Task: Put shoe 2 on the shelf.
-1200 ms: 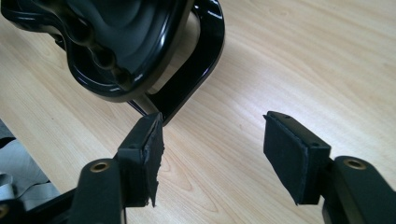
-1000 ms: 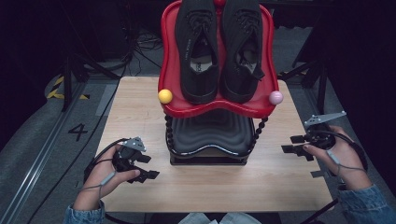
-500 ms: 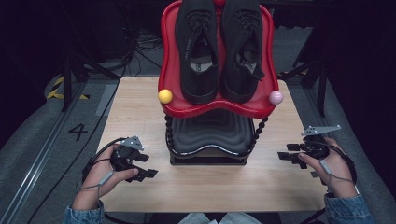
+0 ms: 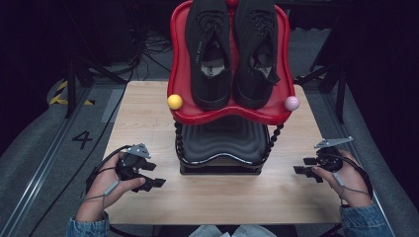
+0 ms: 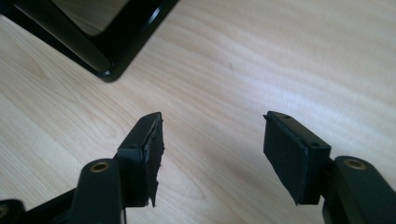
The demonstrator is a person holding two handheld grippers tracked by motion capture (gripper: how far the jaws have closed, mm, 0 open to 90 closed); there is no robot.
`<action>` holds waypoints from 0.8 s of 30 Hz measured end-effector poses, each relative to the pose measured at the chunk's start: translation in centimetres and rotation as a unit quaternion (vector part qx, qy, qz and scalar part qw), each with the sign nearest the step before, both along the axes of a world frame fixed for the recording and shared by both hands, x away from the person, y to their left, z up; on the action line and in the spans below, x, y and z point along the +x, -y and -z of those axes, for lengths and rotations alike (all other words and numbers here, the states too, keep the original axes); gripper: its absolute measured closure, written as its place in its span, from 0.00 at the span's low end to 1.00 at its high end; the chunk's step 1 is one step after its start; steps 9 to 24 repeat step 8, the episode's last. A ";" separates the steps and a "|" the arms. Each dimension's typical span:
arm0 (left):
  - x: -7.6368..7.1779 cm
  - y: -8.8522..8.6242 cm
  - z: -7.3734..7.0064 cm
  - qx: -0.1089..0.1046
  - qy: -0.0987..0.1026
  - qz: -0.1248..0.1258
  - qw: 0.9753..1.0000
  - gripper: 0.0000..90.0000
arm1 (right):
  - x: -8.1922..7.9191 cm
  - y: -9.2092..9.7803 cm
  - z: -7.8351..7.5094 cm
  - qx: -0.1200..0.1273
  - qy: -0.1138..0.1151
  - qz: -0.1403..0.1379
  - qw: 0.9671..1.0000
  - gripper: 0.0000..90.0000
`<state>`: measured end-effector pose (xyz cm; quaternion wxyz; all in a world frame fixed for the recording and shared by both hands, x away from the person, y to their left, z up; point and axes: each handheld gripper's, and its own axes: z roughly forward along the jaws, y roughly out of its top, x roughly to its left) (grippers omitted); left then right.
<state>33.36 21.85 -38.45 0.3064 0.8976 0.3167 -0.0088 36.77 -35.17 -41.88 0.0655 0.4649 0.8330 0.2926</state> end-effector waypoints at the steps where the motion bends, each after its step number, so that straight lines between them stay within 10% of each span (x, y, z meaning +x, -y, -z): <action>1: 0.0 0.0 0.0 0.000 0.000 0.000 1.000 0.35 | 0.0 0.0 0.0 0.000 0.000 0.000 1.000 0.43; 24: 0.1 -0.2 -0.1 0.001 0.006 0.000 1.000 0.35 | 0.0 0.3 0.3 -0.010 0.002 0.009 1.000 0.43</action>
